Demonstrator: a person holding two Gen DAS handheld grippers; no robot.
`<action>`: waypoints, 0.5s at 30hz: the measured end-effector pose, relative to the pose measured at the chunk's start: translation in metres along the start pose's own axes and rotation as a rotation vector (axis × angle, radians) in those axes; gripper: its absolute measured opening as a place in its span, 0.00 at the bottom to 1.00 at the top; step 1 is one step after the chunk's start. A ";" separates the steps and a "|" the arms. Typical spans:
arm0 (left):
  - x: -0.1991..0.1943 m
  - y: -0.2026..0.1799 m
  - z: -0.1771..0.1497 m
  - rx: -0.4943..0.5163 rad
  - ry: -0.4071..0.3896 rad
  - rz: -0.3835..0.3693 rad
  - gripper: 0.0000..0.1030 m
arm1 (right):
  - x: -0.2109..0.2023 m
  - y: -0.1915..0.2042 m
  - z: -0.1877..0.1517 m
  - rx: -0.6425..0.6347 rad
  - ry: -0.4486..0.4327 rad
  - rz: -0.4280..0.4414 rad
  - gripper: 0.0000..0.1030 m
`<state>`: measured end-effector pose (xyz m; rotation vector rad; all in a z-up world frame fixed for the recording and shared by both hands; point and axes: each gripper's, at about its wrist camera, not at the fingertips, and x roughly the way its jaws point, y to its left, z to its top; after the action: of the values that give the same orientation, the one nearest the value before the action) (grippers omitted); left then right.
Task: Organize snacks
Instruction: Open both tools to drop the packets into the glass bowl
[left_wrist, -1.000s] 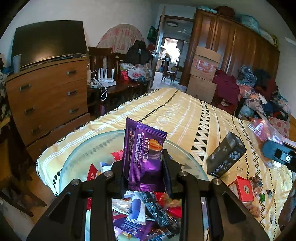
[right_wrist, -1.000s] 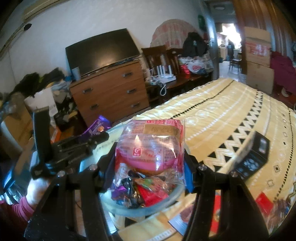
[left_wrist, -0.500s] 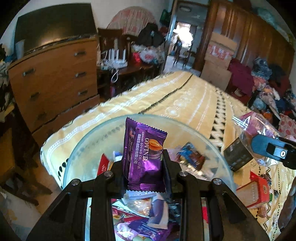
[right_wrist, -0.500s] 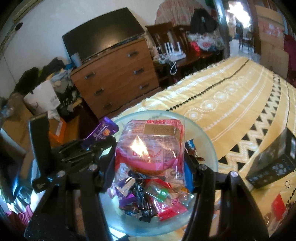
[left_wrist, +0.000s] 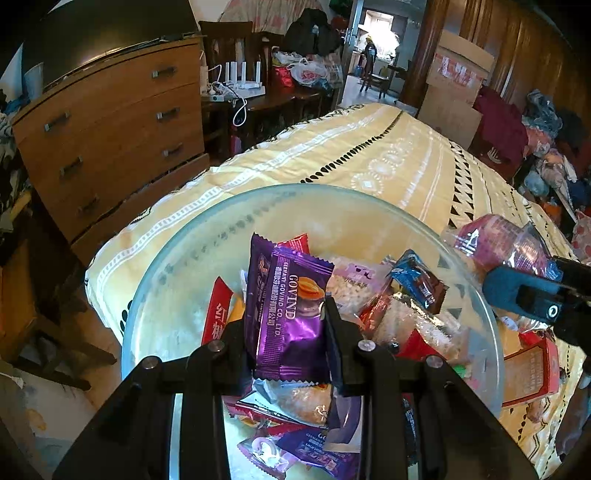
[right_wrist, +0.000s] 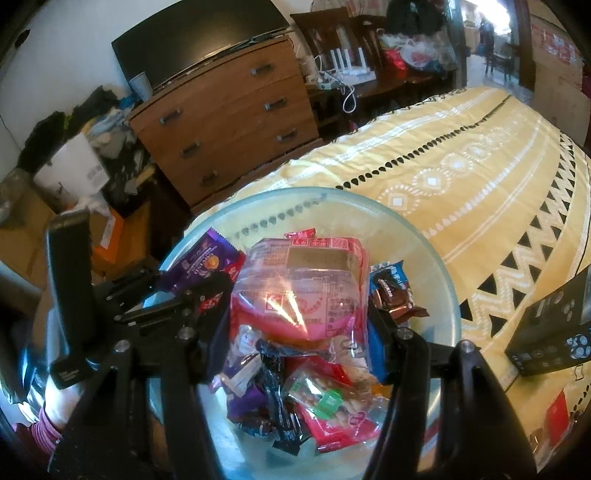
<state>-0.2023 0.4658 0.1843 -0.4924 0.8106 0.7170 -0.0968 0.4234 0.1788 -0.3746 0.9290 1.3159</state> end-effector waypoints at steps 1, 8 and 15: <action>0.001 0.000 -0.001 0.001 0.003 0.000 0.32 | 0.001 0.000 0.000 -0.003 0.008 0.000 0.58; 0.004 0.004 0.001 -0.004 0.007 0.015 0.32 | 0.008 0.001 -0.001 -0.003 0.023 0.004 0.59; 0.004 0.003 0.000 -0.008 0.020 0.026 0.39 | 0.014 0.006 0.001 -0.014 0.030 0.012 0.60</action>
<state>-0.2022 0.4693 0.1806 -0.4975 0.8340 0.7410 -0.1028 0.4349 0.1703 -0.4010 0.9491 1.3313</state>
